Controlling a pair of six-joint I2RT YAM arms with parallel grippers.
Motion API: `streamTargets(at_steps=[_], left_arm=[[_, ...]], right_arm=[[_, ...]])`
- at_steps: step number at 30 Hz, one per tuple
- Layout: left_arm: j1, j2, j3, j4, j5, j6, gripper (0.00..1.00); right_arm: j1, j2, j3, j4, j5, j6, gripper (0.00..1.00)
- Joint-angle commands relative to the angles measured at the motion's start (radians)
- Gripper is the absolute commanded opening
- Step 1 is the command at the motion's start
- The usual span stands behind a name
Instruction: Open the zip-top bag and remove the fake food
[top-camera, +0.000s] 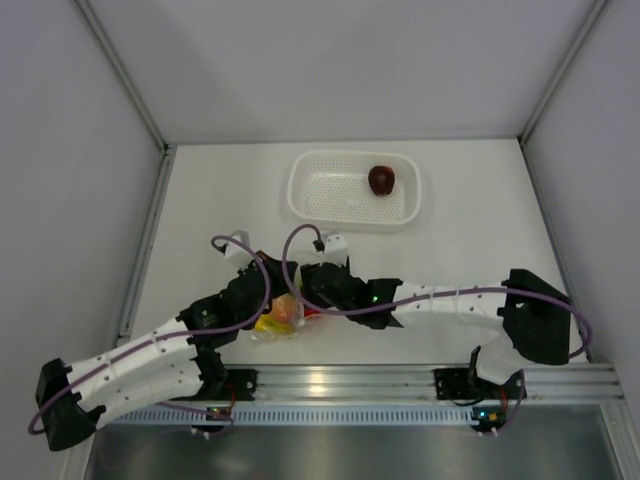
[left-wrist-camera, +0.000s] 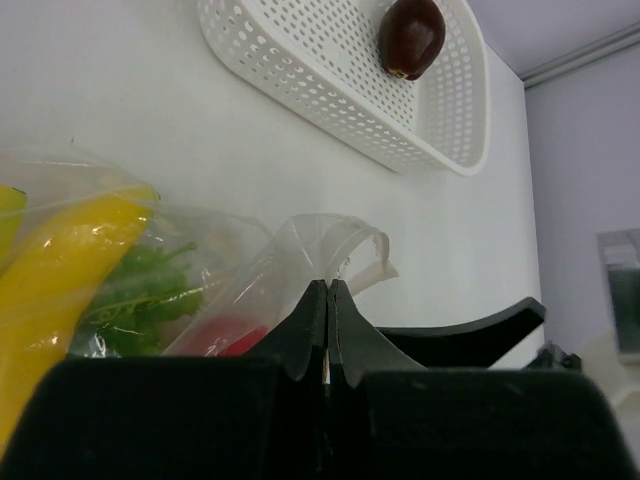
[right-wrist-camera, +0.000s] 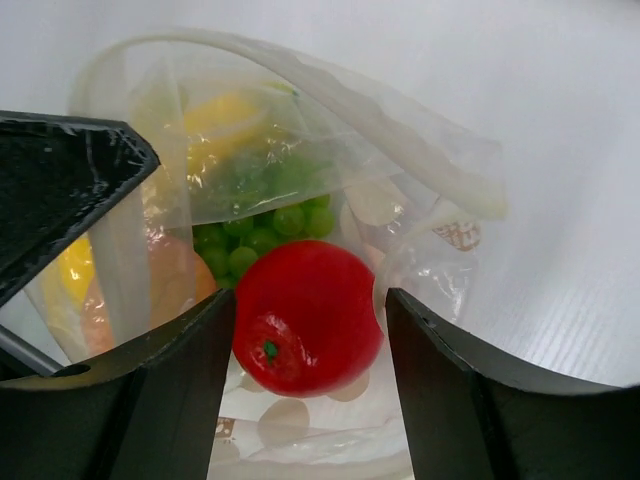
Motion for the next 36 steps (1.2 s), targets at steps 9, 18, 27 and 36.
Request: streamTargets(at_steps=[9,18,27,36], left_arm=[[0.000,-0.010,-0.020,0.021,-0.015,-0.030,0.00],[-0.001,-0.007,-0.024,0.021,-0.017,-0.032,0.00],[0.000,-0.002,-0.032,0.021,-0.018,-0.038,0.00],[-0.001,-0.004,-0.039,0.021,-0.023,-0.035,0.00]], right_arm=[[0.066,-0.129,0.052,-0.069,0.107,-0.007,0.64],[0.068,-0.024,0.075,-0.044,0.055,0.007,0.72],[0.062,0.138,0.098,-0.026,0.023,0.033,0.82],[0.009,0.184,0.039,0.015,0.012,0.050,0.78]])
